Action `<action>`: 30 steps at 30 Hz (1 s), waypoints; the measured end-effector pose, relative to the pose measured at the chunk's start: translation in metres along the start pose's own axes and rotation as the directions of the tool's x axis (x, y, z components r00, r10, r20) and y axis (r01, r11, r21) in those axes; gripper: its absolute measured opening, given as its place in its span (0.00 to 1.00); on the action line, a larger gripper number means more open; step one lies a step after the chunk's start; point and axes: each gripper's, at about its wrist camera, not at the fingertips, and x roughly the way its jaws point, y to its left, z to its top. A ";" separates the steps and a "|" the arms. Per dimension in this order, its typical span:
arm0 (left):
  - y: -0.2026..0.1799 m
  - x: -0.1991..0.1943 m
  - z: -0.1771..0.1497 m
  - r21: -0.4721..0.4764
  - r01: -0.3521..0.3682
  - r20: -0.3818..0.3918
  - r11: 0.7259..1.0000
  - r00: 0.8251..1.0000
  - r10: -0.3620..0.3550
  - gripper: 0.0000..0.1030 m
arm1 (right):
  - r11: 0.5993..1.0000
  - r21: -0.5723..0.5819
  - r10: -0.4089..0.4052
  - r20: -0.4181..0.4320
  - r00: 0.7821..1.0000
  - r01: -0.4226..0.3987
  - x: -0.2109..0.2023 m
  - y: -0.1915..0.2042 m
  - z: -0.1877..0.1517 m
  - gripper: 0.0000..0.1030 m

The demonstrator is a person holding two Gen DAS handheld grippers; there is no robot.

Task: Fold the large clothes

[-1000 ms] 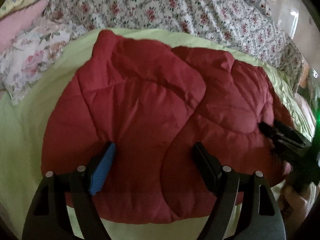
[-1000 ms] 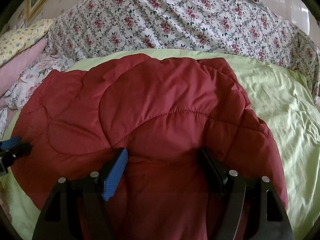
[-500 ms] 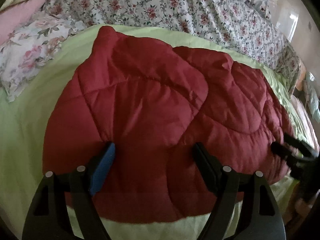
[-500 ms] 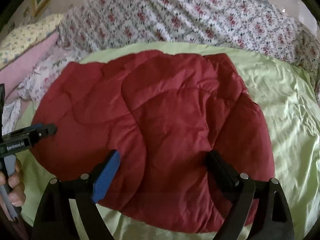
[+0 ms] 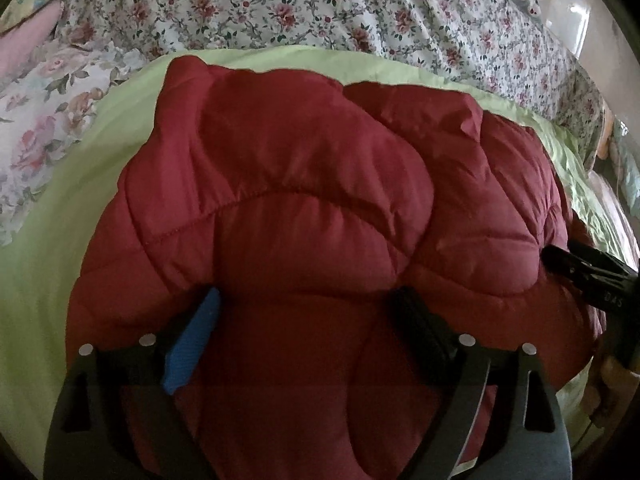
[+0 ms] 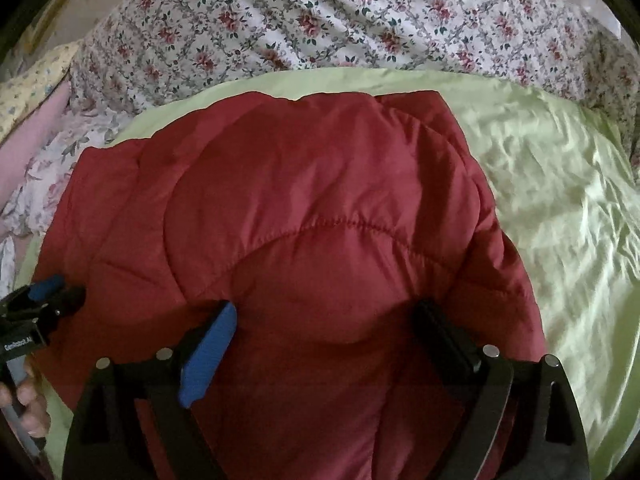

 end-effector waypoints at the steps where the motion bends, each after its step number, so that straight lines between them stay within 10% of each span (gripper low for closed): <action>1: 0.001 -0.004 -0.001 -0.007 0.004 0.005 1.000 1.000 -0.004 0.86 | 1.000 0.005 0.007 0.004 1.000 -0.007 -0.003 -0.001 0.001 0.90; 18: 0.012 -0.074 -0.049 -0.090 0.018 -0.004 0.996 1.000 -0.019 0.87 | 0.974 0.027 0.219 0.112 0.969 -0.223 -0.122 0.017 -0.036 0.90; 30: 0.010 -0.075 -0.095 -0.065 -0.087 -0.096 0.994 0.992 0.081 0.92 | 0.977 -0.057 0.203 -0.012 0.979 -0.203 -0.129 0.043 -0.085 0.94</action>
